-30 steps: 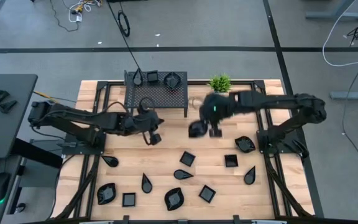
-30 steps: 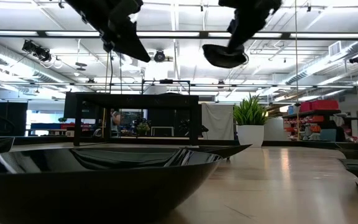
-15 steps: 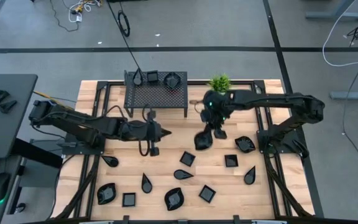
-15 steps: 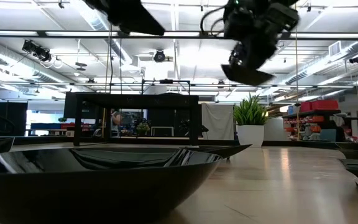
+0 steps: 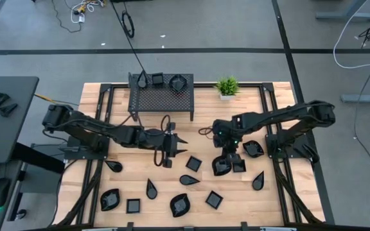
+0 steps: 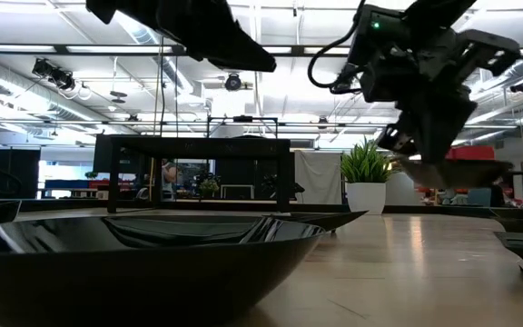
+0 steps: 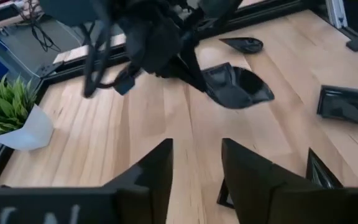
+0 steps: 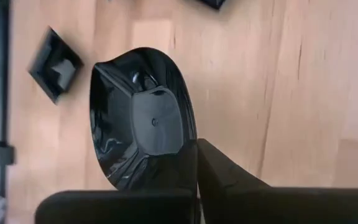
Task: Pick & Place Mini shaped plates
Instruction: Stack the black leaf-shaped plate on top of the leaf-shaped plate on the shelf
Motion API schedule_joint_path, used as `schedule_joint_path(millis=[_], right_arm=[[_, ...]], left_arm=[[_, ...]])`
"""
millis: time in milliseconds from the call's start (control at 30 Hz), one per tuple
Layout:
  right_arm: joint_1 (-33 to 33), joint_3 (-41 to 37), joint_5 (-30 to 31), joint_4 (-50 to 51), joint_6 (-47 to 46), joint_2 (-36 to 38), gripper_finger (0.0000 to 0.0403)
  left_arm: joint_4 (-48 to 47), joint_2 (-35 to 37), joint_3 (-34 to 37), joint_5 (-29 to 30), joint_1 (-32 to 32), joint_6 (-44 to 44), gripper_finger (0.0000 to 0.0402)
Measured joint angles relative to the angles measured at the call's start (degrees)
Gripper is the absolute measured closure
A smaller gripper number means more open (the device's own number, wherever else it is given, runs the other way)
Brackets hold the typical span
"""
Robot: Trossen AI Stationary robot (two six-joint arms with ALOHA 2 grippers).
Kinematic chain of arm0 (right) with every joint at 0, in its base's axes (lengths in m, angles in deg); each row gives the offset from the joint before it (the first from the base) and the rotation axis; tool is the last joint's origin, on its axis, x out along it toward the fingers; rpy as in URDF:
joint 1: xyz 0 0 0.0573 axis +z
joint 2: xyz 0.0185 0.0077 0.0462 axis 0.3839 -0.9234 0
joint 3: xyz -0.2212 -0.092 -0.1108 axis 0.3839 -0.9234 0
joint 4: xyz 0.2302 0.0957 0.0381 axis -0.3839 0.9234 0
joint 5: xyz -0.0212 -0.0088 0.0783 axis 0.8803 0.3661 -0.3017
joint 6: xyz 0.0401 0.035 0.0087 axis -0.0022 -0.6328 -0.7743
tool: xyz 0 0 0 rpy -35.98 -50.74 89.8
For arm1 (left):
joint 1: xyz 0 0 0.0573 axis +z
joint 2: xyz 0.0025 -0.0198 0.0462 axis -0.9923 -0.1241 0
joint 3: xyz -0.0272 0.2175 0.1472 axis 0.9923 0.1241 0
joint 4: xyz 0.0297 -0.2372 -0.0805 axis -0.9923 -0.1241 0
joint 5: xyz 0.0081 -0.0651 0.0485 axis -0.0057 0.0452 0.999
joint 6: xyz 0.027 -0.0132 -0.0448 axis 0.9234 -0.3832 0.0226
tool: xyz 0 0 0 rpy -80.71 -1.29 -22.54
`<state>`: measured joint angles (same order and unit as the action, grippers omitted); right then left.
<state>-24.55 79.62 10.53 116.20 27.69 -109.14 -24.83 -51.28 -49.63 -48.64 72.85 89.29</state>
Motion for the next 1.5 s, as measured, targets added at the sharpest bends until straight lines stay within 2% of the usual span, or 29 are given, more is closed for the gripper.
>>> schedule_joint_path(millis=[267,500,600,700,833,1033,1100,1200,1367,1500], right_arm=[[-0.17,-0.08,4.91,-6.72,6.3,-4.76,0.0399],[-4.7,1.64,11.52,-7.36,16.81,-9.21,0.0399],[-6.81,2.31,16.66,-8.98,21.26,-9.59,0.0398],[-8.2,2.31,21.92,-11.71,25.43,-9.59,0.0386],[-9.27,2.31,23.21,-13.67,29.23,-9.59,0.0355],[-9.37,2.34,24.93,-15.62,27.83,-8.74,0.0273],[-8.77,3.25,27.09,-13.87,25.62,-7.6,0.0247],[-7.19,5.25,26.49,-9.94,20.92,-5.2,0.0219],[-2.04,5.83,19.62,-8.06,14.42,-3.23,0.0207],[3.17,5.74,19.57,-8.18,12.25,-4.48,0.0219]], left_arm=[[0.78,-0.05,0.0,0.05,-0.07,-0.17,0.0248],[2.12,-0.05,0.0,0.01,-0.09,-2.77,0.0248],[2.32,-0.05,0.0,0.03,-0.09,-2.8,0.0248],[2.31,-0.05,0.0,0.03,-0.09,-2.84,0.0248],[2.39,-0.05,0.0,0.03,-0.09,-3.06,0.0248],[2.4,-0.05,0.0,0.03,-0.09,-4.31,0.0248],[2.38,-0.05,0.0,0.03,-0.09,-4.31,0.0248],[1.65,-0.03,0.0,0.03,-0.09,-4.37,0.0248],[-1.74,-0.01,0.0,0.08,0.32,-6.89,0.0248],[-7.66,-0.01,0.0,0.83,1.51,-9.71,0.0248]])
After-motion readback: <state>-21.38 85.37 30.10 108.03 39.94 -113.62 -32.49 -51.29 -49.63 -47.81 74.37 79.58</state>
